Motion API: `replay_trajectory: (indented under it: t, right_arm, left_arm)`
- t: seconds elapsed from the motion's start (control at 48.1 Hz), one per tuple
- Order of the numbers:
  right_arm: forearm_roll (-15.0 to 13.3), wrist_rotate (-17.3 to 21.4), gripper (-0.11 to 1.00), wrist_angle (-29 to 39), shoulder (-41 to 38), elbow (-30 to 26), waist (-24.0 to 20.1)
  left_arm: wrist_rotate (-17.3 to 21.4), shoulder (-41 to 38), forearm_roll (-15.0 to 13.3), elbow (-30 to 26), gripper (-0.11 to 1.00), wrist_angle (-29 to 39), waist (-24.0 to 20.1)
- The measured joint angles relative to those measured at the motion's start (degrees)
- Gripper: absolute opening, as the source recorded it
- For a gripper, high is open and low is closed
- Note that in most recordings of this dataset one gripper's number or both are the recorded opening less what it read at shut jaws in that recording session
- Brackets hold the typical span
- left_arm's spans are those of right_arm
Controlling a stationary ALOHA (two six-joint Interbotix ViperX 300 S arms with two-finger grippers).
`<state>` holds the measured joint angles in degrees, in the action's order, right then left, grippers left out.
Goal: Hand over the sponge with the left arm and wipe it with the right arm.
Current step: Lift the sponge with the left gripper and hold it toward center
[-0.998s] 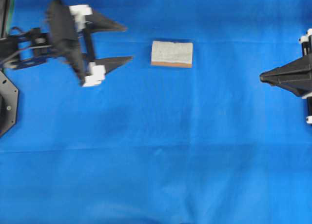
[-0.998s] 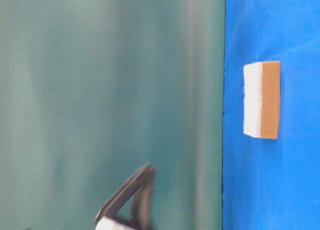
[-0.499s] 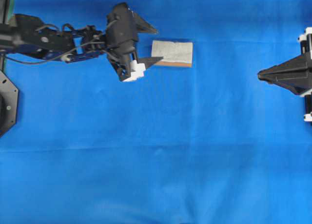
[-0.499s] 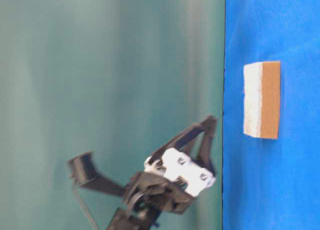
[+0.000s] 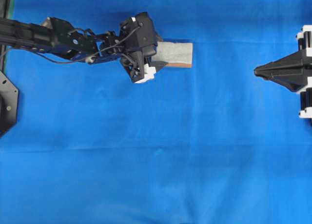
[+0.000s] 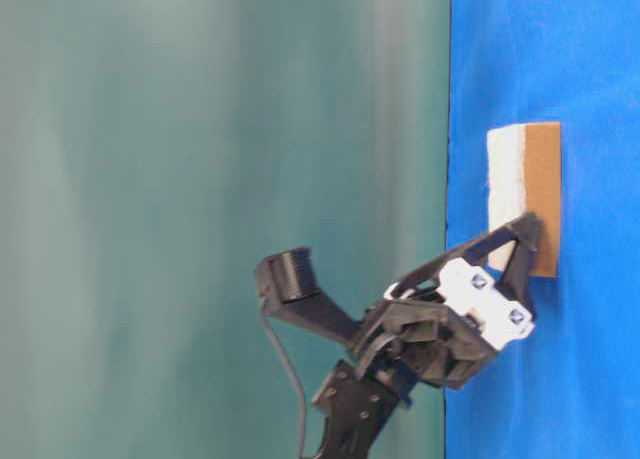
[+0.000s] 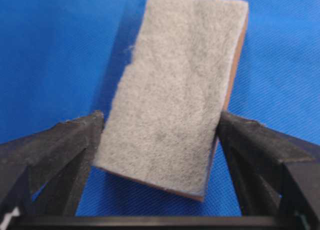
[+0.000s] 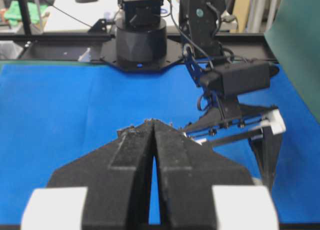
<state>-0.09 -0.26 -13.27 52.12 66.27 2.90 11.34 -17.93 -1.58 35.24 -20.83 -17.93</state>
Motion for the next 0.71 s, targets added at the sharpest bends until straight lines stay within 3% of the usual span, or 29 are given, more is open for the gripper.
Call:
replay_trajectory:
  t: [0.416, 0.478, 0.624, 0.707]
  right_arm:
    - [0.0, 0.09, 0.0, 0.0, -0.18, 0.0, 0.0]
    - [0.0, 0.09, 0.0, 0.0, -0.18, 0.0, 0.0]
    - [0.0, 0.09, 0.0, 0.0, -0.26, 0.0, 0.0]
    - [0.0, 0.09, 0.0, -0.09, -0.35, 0.0, 0.0]
  left_arm:
    - [0.0, -3.52, 0.0, -0.97, 0.92, -0.26, -0.35]
    - [0.0, -3.52, 0.0, -0.97, 0.83, -0.18, -0.35]
    - [0.0, -2.9, 0.0, -0.44, 0.49, 0.09, -0.18]
    - [-0.09, -1.67, 0.0, 0.0, 0.47, 1.14, -0.18]
